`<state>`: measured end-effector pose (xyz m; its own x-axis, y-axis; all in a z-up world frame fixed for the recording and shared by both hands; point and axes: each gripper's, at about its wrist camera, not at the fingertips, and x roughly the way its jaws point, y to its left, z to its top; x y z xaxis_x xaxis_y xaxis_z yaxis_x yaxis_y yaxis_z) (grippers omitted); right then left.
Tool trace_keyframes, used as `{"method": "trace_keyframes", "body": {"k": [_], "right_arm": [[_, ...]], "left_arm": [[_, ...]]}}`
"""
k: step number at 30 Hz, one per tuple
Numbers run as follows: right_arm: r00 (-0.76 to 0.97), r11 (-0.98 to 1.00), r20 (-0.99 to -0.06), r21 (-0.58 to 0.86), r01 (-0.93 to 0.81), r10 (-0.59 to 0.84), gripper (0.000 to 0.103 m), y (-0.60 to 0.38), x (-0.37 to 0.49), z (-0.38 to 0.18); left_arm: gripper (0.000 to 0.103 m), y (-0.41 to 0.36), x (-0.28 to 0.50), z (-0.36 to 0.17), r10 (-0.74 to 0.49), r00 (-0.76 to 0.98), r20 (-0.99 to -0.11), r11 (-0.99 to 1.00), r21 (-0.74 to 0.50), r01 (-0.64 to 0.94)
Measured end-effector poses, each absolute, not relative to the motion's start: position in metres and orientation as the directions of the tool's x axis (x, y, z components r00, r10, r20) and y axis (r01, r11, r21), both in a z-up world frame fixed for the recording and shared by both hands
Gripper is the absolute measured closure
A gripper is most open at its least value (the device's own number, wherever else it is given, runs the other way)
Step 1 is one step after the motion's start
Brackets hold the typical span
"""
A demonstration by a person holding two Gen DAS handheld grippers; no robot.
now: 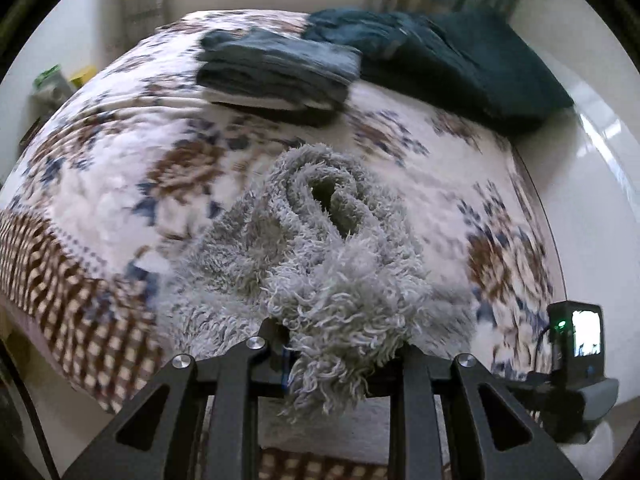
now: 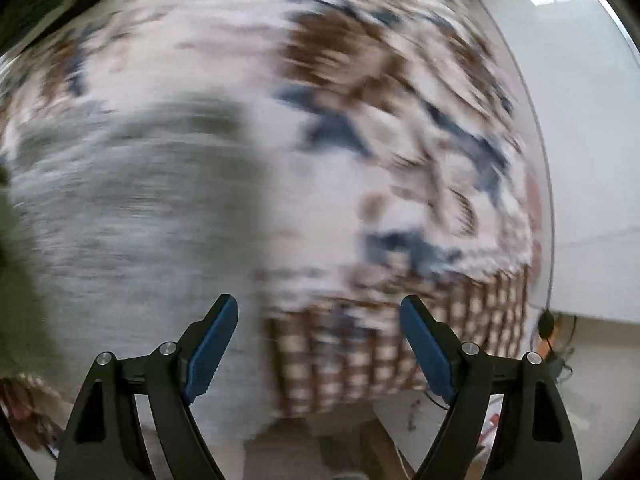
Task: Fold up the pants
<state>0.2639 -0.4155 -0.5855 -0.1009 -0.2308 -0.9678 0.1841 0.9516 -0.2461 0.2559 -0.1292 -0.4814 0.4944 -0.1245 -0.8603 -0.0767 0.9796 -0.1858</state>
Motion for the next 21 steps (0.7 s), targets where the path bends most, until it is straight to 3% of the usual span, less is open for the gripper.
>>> {"method": "trace_keyframes", "body": {"k": [9,21], "right_arm": [[-0.174,0.892,-0.912,-0.403,0.203,-0.372,0.018,-0.52,0.226,-0.621],[-0.255,0.887,-0.923,-0.357,0.294,-0.287,0.018,-0.573,0.185,-0.648]], "left_arm": [[0.083,-0.222,0.258,-0.509,-0.146,0.42,-0.896,0.989,-0.12,0.089],[0.083,-0.335,0.245,-0.555,-0.176,0.29,-0.941,0.954,-0.091,0.287]]}}
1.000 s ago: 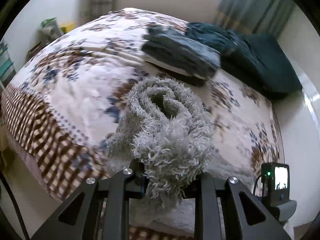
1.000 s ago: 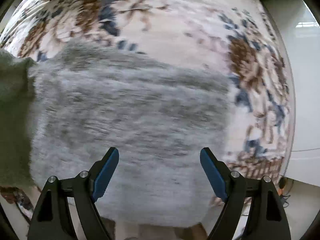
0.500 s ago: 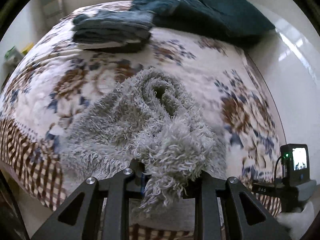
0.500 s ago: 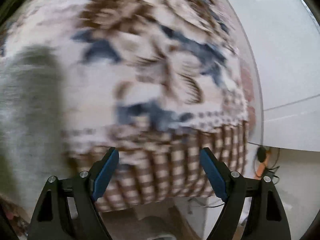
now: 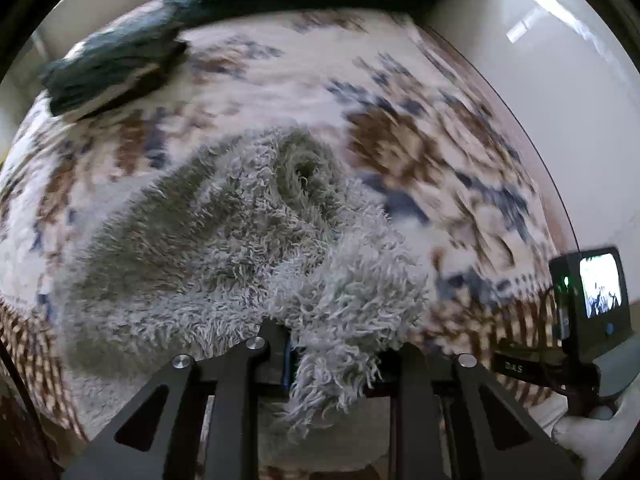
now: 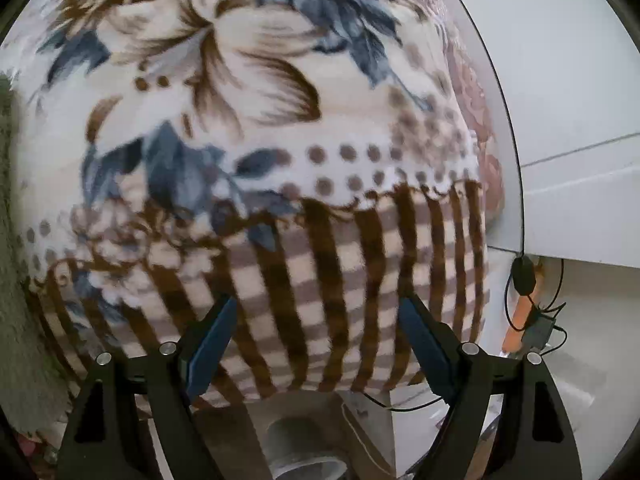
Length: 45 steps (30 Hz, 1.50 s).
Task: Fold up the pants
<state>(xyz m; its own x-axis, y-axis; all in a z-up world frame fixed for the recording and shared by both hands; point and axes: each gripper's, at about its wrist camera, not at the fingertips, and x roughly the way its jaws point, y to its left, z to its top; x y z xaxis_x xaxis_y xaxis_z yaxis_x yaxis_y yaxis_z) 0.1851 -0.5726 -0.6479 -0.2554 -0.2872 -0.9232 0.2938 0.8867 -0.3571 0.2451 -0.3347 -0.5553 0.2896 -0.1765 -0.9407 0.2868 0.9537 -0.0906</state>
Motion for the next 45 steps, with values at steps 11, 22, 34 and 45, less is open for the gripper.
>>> {"method": "trace_keyframes", "body": {"k": [11,22,34,45], "right_arm": [[-0.147,0.881,-0.988,-0.112,0.461,-0.049,0.017,-0.607,0.171,-0.621],[0.107,0.818,-0.923,0.378,0.432,0.37,0.017,-0.523,0.234,-0.547],[-0.065,0.942,-0.952,0.283,0.181,0.299,0.055,-0.378,0.293,-0.607],[-0.031,0.897,-0.976,0.184,0.401,0.214,0.064,-0.437,0.208,-0.568]], "left_arm": [[0.006,-0.334,0.244,-0.529,-0.207,0.226,-0.952,0.962,-0.156,0.224],[0.006,-0.189,0.279,-0.459,-0.14,0.327,-0.935,0.987,-0.16,-0.034],[0.006,-0.07,0.294,-0.533,0.037,0.223,-0.974,0.975,-0.014,-0.221],[0.006,-0.083,0.305,-0.548,-0.094,0.177,-0.98,0.975,-0.126,-0.18]]}}
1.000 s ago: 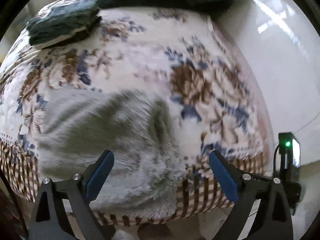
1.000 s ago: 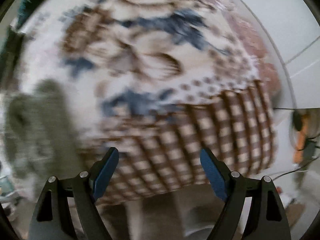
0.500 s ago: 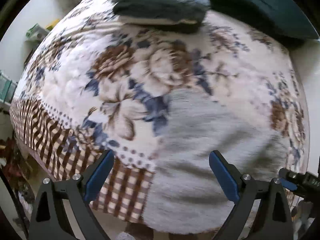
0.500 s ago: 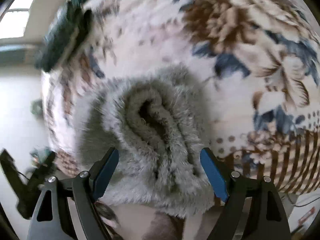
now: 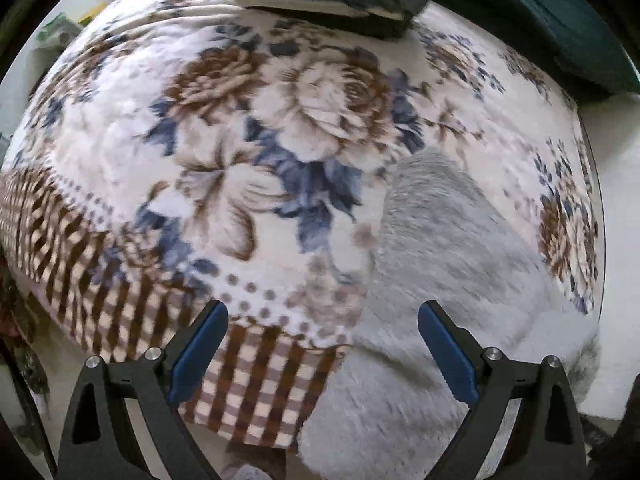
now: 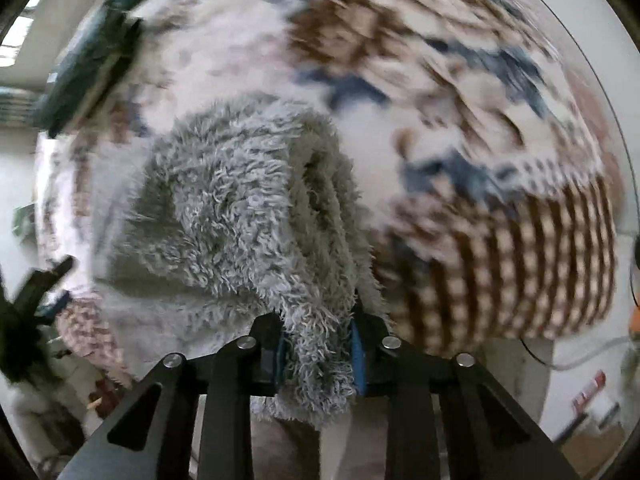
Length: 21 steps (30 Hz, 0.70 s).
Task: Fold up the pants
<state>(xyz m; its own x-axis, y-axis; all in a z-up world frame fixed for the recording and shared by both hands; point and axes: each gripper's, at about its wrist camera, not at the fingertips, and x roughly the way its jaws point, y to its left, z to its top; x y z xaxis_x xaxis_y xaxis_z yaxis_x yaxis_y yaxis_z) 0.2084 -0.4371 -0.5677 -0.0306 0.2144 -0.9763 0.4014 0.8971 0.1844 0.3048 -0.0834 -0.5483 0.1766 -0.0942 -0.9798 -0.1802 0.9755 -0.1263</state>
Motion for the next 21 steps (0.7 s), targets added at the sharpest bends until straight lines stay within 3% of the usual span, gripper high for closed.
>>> {"method": "trace_keyframes", "body": {"k": [2,3,5,7,8,9,11,13,14,15,16,18,21], "right_arm": [[-0.172,0.885,-0.933,0.225,0.409,0.316,0.054,-0.436,0.206,-0.602],[-0.193,0.866,-0.914,0.245,0.436,0.356,0.054,-0.441,0.206,-0.607],[-0.117,0.808,-0.899,0.314,0.499,0.421,0.052,-0.451,0.207,-0.598],[0.023,0.758,-0.903,0.373,0.535,0.428,0.038,-0.467,0.211,-0.573],[0.107,0.716,-0.895,0.413,0.563,0.432,0.024,-0.477,0.215,-0.56],[0.149,0.686,-0.884,0.442,0.579,0.443,0.019,-0.483,0.218,-0.556],[0.2,0.616,-0.852,0.495,0.613,0.485,0.019,-0.494,0.234,-0.565],[0.12,0.634,-0.863,0.448,0.63,0.491,0.019,-0.495,0.256,-0.595],[0.056,0.635,-0.862,0.413,0.653,0.503,0.021,-0.494,0.266,-0.617],[0.047,0.614,-0.844,0.425,0.665,0.534,0.051,-0.489,0.273,-0.631],[0.056,0.592,-0.823,0.452,0.667,0.565,0.073,-0.486,0.278,-0.641],[0.071,0.65,-0.853,0.446,0.615,0.517,0.074,-0.474,0.289,-0.63],[0.232,0.756,-0.877,0.48,0.445,0.42,0.075,-0.46,0.305,-0.573]], "left_arm": [[0.006,-0.095,0.313,-0.556,-0.129,0.16,-0.979,0.978,-0.152,-0.141],[0.006,-0.1,0.317,-0.559,-0.133,0.147,-0.98,0.98,-0.152,-0.129],[0.006,-0.112,0.325,-0.564,-0.157,0.134,-0.978,0.982,-0.168,-0.082],[0.006,-0.121,0.332,-0.567,-0.146,0.134,-0.98,0.987,-0.154,-0.047],[0.006,-0.126,0.337,-0.569,-0.15,0.134,-0.98,0.988,-0.155,-0.025],[0.006,-0.129,0.34,-0.573,-0.143,0.129,-0.981,0.989,-0.145,-0.012],[0.006,-0.134,0.346,-0.582,-0.126,0.122,-0.985,0.992,-0.126,0.008],[0.006,-0.136,0.351,-0.591,-0.117,0.108,-0.987,0.993,-0.116,0.015],[0.006,-0.136,0.353,-0.594,-0.114,0.104,-0.988,0.993,-0.114,0.012],[0.006,-0.135,0.354,-0.596,-0.116,0.102,-0.988,0.993,-0.116,0.008],[0.006,-0.132,0.355,-0.599,-0.118,0.098,-0.988,0.993,-0.119,-0.004],[0.006,-0.127,0.356,-0.6,-0.128,0.093,-0.987,0.991,-0.131,-0.021],[0.006,-0.116,0.356,-0.605,-0.149,0.087,-0.985,0.986,-0.154,-0.059]]}}
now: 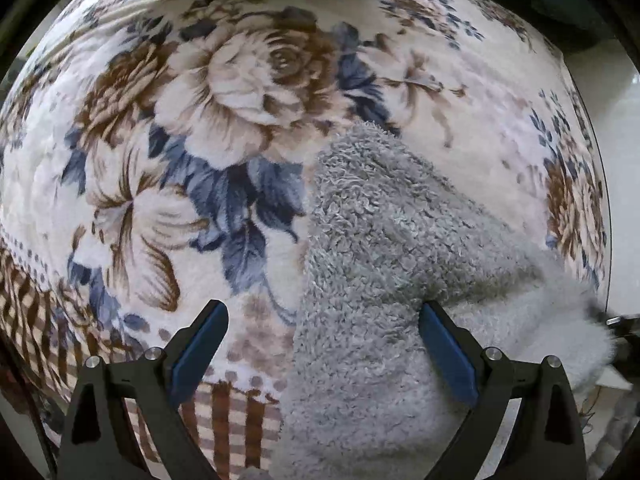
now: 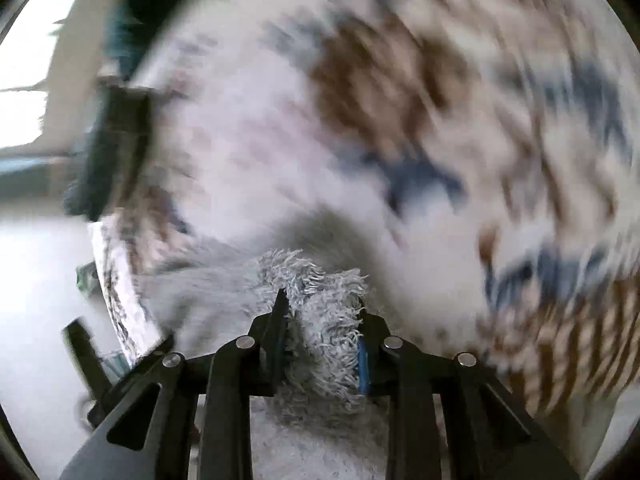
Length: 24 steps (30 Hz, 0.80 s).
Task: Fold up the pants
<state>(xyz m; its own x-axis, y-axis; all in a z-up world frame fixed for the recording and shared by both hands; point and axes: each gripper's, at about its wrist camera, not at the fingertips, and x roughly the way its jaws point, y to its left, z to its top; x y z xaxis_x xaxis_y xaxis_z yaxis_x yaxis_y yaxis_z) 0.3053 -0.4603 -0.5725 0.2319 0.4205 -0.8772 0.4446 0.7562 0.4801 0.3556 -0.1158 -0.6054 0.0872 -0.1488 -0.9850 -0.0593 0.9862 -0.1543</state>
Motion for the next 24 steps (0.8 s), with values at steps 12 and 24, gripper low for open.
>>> {"method": "trace_keyframes", "body": {"k": [12,24], "right_arm": [[0.195,0.689,-0.879,0.464,0.556,0.435,0.028,-0.499,0.297,-0.593],[0.204,0.489,-0.822,0.495,0.719,0.532,0.085,-0.472,0.165,-0.609]], "left_arm": [[0.005,-0.107,0.36,-0.586,-0.244,0.114,-0.963,0.956,-0.258,-0.14],[0.005,-0.148,0.386,-0.623,-0.135,0.068,-0.989,0.991,-0.134,0.017]]}}
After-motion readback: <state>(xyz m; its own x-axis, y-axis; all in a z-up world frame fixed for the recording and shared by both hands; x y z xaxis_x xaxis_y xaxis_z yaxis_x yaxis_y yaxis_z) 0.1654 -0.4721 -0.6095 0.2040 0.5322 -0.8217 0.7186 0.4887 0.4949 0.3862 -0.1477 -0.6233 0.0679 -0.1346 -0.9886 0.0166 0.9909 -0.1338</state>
